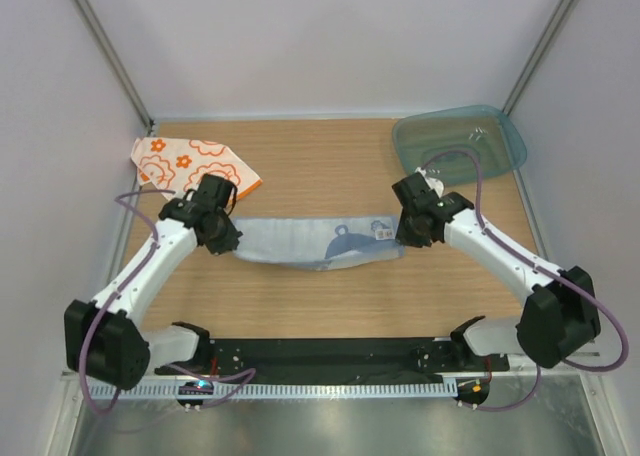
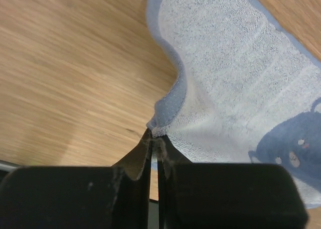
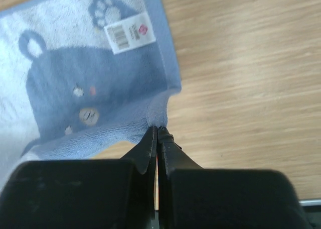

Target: Roll the towels

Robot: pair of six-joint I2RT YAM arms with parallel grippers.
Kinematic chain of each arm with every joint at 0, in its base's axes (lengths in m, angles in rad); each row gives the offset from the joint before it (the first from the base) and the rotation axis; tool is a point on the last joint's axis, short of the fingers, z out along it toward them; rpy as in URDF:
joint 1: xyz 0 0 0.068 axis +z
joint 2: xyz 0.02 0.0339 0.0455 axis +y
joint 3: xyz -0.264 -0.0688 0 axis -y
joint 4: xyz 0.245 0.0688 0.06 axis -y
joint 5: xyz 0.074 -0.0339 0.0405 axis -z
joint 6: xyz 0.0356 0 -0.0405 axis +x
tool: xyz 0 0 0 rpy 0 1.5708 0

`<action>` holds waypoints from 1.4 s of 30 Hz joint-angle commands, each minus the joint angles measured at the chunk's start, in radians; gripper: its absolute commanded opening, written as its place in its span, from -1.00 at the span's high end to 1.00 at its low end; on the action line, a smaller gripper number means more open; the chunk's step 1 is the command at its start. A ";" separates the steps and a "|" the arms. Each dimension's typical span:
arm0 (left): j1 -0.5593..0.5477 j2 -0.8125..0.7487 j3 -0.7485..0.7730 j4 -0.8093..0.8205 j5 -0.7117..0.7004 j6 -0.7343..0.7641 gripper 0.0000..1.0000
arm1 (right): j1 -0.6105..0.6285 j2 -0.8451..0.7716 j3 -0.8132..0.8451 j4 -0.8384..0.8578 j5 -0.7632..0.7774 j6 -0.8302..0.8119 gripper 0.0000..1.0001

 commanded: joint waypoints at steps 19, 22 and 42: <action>0.126 0.443 0.232 0.082 0.006 0.123 0.77 | -0.155 0.392 0.238 0.092 -0.095 -0.154 0.98; 0.145 0.480 0.249 0.088 0.015 0.130 0.50 | -0.171 0.418 0.262 0.092 -0.095 -0.156 0.80; 0.206 0.324 0.115 0.098 -0.036 0.140 -0.99 | -0.197 0.266 0.246 0.077 -0.014 -0.179 -0.65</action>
